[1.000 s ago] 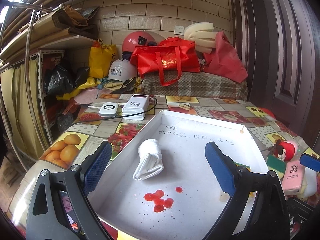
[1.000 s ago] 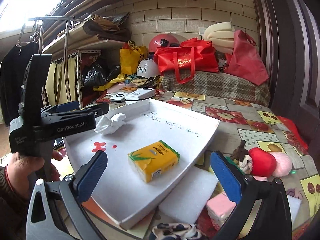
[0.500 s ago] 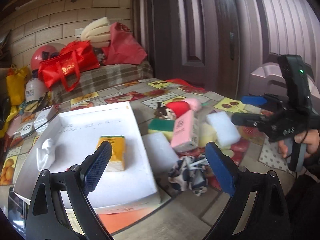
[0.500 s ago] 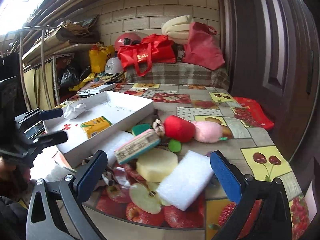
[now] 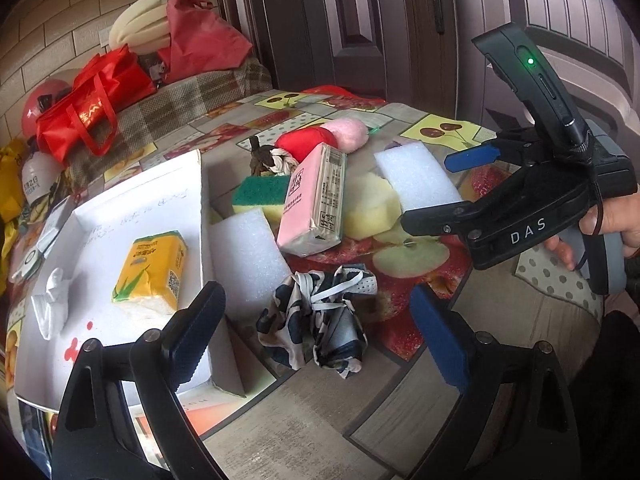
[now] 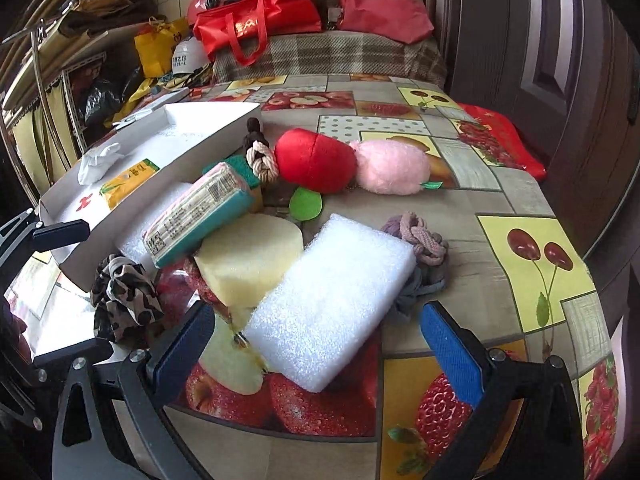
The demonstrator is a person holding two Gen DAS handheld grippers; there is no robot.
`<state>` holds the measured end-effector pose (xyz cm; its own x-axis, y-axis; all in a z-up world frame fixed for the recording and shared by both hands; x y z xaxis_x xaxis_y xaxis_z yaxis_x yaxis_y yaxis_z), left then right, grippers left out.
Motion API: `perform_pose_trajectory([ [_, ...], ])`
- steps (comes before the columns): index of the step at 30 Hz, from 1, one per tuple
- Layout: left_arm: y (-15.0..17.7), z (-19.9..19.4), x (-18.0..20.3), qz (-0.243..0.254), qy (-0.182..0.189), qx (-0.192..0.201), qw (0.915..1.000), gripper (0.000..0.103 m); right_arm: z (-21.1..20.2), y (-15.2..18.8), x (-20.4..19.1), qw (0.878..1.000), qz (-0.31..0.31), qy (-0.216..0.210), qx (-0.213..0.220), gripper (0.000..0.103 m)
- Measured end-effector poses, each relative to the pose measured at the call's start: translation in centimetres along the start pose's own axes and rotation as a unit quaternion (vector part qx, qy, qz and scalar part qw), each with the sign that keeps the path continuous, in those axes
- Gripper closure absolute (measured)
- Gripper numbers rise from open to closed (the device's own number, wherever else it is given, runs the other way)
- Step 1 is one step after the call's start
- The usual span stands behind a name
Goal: Organize soft objects
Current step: 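Grasp the white foam block with the right tool while the left tool grasps the patterned scarf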
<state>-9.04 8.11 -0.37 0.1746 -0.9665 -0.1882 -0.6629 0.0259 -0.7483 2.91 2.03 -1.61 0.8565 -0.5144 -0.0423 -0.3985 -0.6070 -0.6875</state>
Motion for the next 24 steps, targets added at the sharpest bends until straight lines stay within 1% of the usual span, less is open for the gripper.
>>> perform_pose_trajectory([
  [3,-0.2,0.9,0.8,0.012,0.007,-0.015,0.9998,0.009,1.0,0.4,0.5,0.999,0.010,-0.009,-0.030,0.001],
  [4,-0.3,1.0,1.0,0.018,0.008,-0.019,0.9996,0.009,1.0,0.5,1.1,0.999,0.024,-0.009,-0.033,0.001],
  [6,-0.4,0.9,1.6,0.030,0.006,-0.016,0.9994,0.009,0.6,0.7,2.6,0.999,0.036,0.008,-0.030,0.001],
  [7,-0.4,0.7,1.8,0.029,0.017,-0.012,0.9994,0.009,0.2,0.8,3.5,0.999,0.037,0.017,-0.026,0.001],
  [9,-0.4,0.3,2.0,0.010,0.055,-0.004,0.9984,0.009,-0.6,1.5,5.6,0.998,0.050,0.033,-0.022,0.001],
  [10,-0.5,0.1,2.0,0.003,0.063,0.002,0.9980,0.009,-1.0,1.8,6.5,0.997,0.058,0.035,-0.021,0.001],
  [12,-0.7,-0.3,1.5,-0.009,0.055,0.010,0.9984,0.009,-2.1,2.2,7.6,0.998,0.067,0.018,-0.007,0.001],
  [14,-0.7,-0.4,0.7,-0.030,0.047,0.013,0.9984,0.009,-3.0,2.5,7.8,0.998,0.061,0.012,0.005,0.001],
  [16,-0.7,0.1,0.0,-0.048,0.045,0.003,0.9978,0.009,-3.2,2.4,7.1,0.999,0.048,0.009,0.010,0.001],
  [18,-0.6,0.8,-0.1,-0.052,0.044,-0.014,0.9976,0.010,-2.8,2.0,6.2,0.999,0.037,0.004,0.006,0.001],
  [19,-0.6,1.1,0.1,-0.048,0.045,-0.022,0.9976,0.016,-2.3,1.6,5.7,0.999,0.033,0.001,0.001,0.001],
  [20,-0.7,1.4,0.3,-0.043,0.044,-0.029,0.9977,0.025,-2.0,1.3,5.1,1.000,0.028,-0.002,-0.003,0.001],
  [23,-0.4,2.0,1.1,-0.026,0.040,-0.045,0.9979,0.037,-0.7,0.5,3.8,1.000,0.003,0.016,-0.017,0.002],
  [24,-0.4,2.1,1.2,-0.022,0.039,-0.048,0.9978,0.038,-0.3,0.5,3.6,0.999,-0.004,0.021,-0.025,0.005],
])
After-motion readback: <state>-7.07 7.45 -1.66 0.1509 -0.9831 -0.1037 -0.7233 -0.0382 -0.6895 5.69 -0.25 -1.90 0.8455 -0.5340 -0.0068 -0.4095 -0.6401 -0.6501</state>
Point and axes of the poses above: each gripper's, at about its wrist camera, not at the fingertips, and z roughly the way its jaws point, x to its right, y to its underside, the point moved 5 cm from there along z, roughly the way its jaws point, and after that the axes turned 5 degrees about z, right-handed, at the moved point
